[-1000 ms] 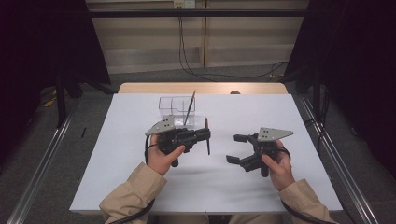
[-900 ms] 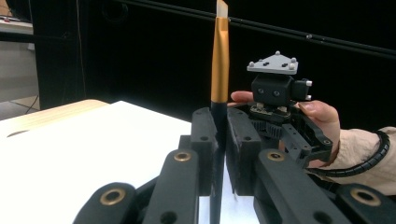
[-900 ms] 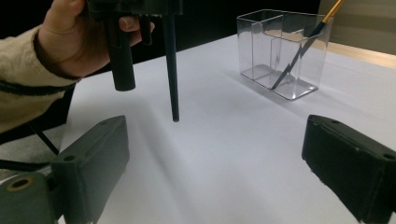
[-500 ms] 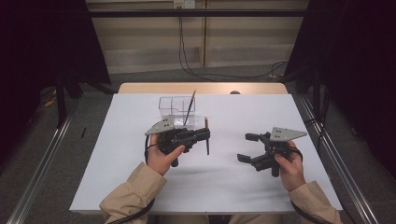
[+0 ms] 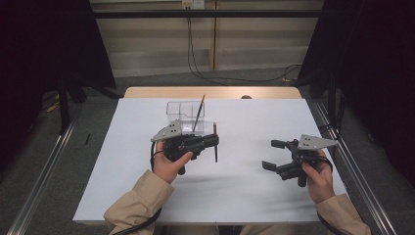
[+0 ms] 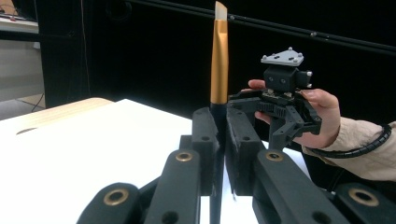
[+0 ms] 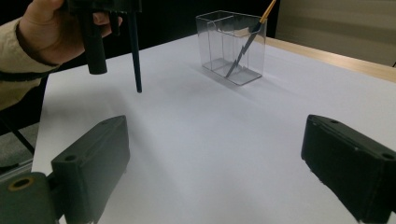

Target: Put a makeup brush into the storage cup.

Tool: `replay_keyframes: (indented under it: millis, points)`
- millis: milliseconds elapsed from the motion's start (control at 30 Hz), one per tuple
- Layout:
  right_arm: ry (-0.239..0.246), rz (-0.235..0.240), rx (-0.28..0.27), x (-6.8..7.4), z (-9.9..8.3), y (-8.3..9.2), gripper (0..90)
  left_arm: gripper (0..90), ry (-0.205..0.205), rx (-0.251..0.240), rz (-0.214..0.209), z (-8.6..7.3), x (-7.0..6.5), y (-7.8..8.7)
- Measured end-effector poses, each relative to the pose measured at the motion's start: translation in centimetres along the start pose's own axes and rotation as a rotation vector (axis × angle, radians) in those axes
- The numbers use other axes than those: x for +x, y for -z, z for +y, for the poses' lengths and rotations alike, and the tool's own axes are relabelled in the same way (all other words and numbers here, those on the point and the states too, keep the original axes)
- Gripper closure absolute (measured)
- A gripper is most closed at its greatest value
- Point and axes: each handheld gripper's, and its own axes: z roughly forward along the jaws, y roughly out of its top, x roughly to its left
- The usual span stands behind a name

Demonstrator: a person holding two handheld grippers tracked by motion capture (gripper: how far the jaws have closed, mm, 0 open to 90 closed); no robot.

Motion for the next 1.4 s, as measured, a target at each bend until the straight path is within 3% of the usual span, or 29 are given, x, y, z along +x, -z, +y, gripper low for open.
replay_keyframes:
  millis: [967,1400]
  points:
    - [-0.015,-0.076,0.009,-1.2,-2.1,3.5,7.4,83.5,-0.010,-0.005,0.014,0.5,0.1,0.8]
    - [0.012,-0.092,0.035,-0.8,-2.6,4.2,7.4,83.5,-0.011,-0.005,0.028,0.8,0.2,1.2]
